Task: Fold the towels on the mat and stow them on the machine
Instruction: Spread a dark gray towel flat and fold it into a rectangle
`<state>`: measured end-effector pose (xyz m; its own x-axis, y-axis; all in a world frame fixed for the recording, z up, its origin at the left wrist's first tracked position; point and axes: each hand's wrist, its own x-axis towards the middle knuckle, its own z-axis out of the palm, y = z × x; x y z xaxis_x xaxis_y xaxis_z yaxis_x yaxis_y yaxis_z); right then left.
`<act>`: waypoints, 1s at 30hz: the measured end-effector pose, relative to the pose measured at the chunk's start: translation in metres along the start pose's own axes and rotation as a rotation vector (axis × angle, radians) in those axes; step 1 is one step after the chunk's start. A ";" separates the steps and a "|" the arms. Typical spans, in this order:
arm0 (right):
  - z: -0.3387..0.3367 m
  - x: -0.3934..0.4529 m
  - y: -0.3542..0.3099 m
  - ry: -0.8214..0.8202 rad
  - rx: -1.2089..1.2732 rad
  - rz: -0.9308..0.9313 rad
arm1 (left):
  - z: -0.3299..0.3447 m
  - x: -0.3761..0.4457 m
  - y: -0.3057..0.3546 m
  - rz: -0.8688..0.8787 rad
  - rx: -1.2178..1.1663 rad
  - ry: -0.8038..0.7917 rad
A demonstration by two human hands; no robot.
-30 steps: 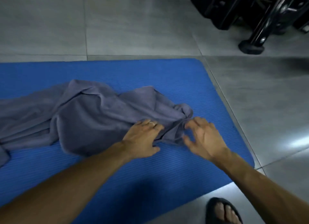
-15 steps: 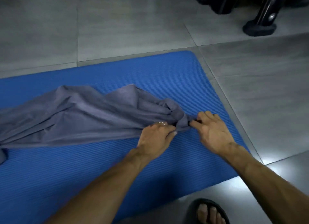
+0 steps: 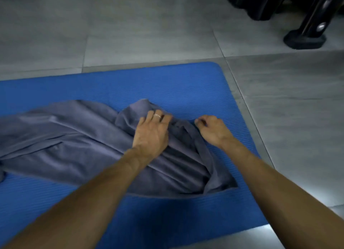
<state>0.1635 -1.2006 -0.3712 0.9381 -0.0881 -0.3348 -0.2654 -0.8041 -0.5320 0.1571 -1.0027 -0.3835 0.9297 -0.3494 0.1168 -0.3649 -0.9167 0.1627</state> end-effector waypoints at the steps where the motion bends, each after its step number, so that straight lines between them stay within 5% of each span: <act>1: 0.009 0.009 -0.006 -0.032 0.052 -0.001 | -0.001 0.010 -0.011 -0.050 0.026 -0.025; 8: 0.044 0.005 -0.022 -0.241 0.199 -0.084 | -0.001 0.040 -0.073 -0.341 0.013 -0.392; 11: 0.049 0.006 -0.031 -0.223 0.052 -0.090 | -0.004 0.038 -0.075 -0.267 0.047 -0.311; 14: 0.057 -0.002 -0.043 -0.224 -0.074 -0.220 | -0.006 0.034 -0.068 -0.183 -0.259 -0.228; 16: 0.054 -0.004 -0.042 -0.137 -0.123 -0.239 | -0.009 0.041 -0.057 -0.167 -0.540 -0.148; 19: 0.017 0.002 -0.022 0.334 -0.123 -0.177 | -0.014 0.071 -0.035 -0.182 -0.759 -0.012; 21: -0.005 0.012 0.001 0.485 -0.184 -0.199 | -0.008 0.090 -0.025 -0.203 -0.684 -0.042; 24: -0.011 0.027 0.025 0.133 -0.358 -0.229 | 0.011 0.097 -0.022 -0.222 -0.243 -0.245; 26: -0.016 0.040 0.026 0.028 -0.214 -0.268 | 0.023 0.094 -0.025 -0.217 -0.101 -0.286; 30: -0.031 0.090 0.003 0.182 0.019 -0.138 | 0.035 0.092 -0.037 -0.247 0.001 -0.165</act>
<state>0.2537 -1.2291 -0.3793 0.9900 -0.0845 -0.1128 -0.1346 -0.8045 -0.5785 0.2577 -1.0079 -0.4132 0.9860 -0.1424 -0.0871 -0.1266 -0.9780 0.1656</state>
